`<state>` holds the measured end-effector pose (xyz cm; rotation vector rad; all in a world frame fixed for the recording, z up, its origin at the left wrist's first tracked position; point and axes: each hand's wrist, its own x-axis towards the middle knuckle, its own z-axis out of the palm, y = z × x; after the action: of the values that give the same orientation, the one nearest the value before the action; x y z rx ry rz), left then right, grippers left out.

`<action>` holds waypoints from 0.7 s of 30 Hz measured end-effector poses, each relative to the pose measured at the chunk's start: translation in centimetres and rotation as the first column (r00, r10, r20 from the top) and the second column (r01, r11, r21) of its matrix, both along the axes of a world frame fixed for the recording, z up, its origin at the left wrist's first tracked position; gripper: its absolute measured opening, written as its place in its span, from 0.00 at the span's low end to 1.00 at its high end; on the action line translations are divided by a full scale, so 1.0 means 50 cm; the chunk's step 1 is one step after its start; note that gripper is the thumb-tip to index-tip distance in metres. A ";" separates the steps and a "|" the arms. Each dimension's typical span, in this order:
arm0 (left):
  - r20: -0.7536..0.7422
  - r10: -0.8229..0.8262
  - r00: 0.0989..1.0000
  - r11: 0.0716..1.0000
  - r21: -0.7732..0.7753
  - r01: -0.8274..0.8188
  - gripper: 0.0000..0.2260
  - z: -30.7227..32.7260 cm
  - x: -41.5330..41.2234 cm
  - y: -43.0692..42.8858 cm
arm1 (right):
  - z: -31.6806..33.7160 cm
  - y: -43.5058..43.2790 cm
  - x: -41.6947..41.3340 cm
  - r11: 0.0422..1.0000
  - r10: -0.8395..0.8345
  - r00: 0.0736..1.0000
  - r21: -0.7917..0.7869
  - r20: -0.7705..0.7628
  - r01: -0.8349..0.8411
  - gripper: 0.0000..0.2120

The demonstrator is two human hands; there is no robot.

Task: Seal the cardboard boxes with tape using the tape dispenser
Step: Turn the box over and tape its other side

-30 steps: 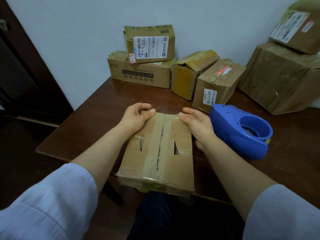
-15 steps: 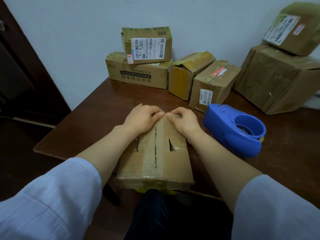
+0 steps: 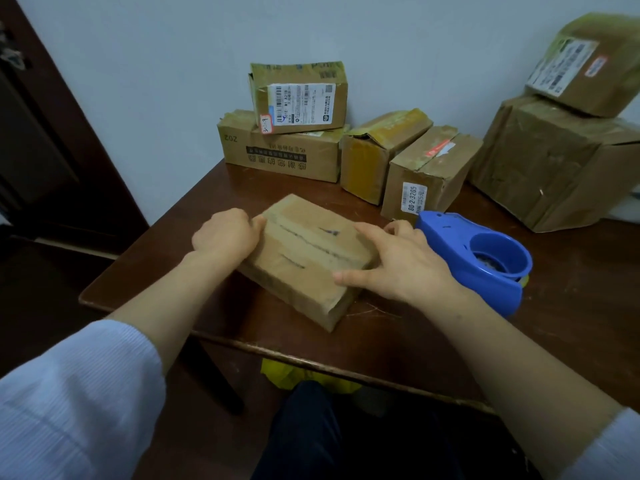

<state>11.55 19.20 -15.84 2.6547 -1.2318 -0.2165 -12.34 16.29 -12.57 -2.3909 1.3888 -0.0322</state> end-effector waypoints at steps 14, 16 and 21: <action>0.012 -0.587 0.809 0.777 0.288 0.560 0.37 -0.005 -0.098 0.028 | -0.021 -0.032 -0.038 0.999 -0.009 0.990 -0.029 0.140 0.013 0.26; 0.009 -0.557 0.831 0.789 0.319 0.525 0.38 0.008 -0.123 0.049 | -0.011 -0.034 -0.077 0.980 -0.103 0.983 -0.151 0.154 0.127 0.25; 0.185 -0.552 0.813 0.819 0.303 0.487 0.47 0.049 -0.191 0.063 | -0.009 -0.046 -0.152 0.895 -0.331 0.943 -0.331 -0.040 0.300 0.36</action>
<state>1.99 22.36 -13.37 2.5219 -2.1526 -0.0948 -19.91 14.00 -13.02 -2.4110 1.9394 -0.2511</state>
